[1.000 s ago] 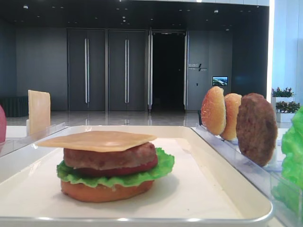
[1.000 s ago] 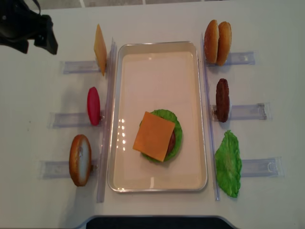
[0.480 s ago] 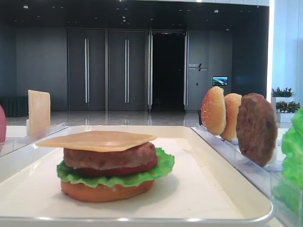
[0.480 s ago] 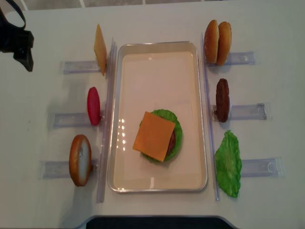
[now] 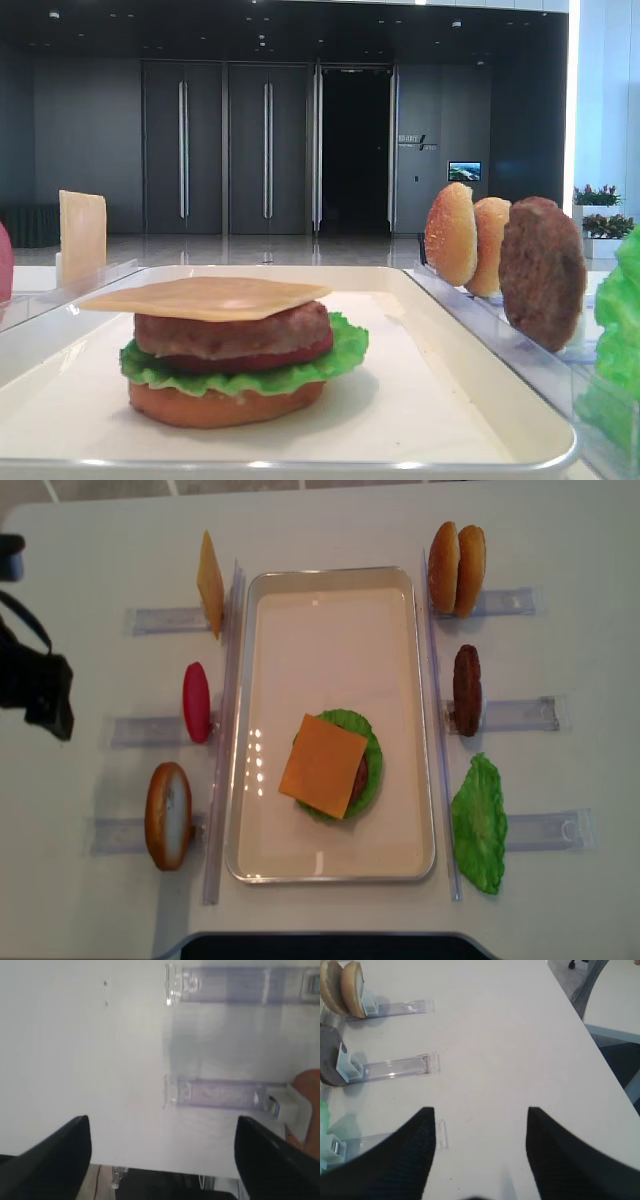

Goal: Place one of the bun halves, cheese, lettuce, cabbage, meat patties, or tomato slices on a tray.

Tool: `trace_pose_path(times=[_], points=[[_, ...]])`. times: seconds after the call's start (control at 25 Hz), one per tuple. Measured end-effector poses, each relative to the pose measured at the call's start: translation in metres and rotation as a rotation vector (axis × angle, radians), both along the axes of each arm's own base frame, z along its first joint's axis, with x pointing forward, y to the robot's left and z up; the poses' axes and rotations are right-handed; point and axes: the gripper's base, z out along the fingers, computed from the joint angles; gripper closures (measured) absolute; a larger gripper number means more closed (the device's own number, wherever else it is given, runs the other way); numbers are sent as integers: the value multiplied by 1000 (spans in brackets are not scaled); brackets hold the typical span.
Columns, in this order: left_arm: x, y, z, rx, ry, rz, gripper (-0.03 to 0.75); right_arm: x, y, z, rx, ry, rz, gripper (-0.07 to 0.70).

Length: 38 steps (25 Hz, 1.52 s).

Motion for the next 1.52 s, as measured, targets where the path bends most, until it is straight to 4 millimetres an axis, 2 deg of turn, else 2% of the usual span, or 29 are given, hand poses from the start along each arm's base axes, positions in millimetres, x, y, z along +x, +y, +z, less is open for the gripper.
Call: trace_pose_path(times=[0.28, 0.6, 1.24, 1.4, 1.52], points=[[-69, -4, -15, -18, -79, -4, 24, 0, 0, 0, 0, 0, 0, 217], [-130, -9, -37, -40, -263, -10, 24, 0, 0, 0, 0, 0, 0, 217], [-208, -12, -16, -32, -789, -20, 24, 0, 0, 0, 0, 0, 0, 217], [-224, -13, -17, -31, -882, -20, 24, 0, 0, 0, 0, 0, 0, 217], [-228, -13, -17, -30, -903, -21, 24, 0, 0, 0, 0, 0, 0, 217]])
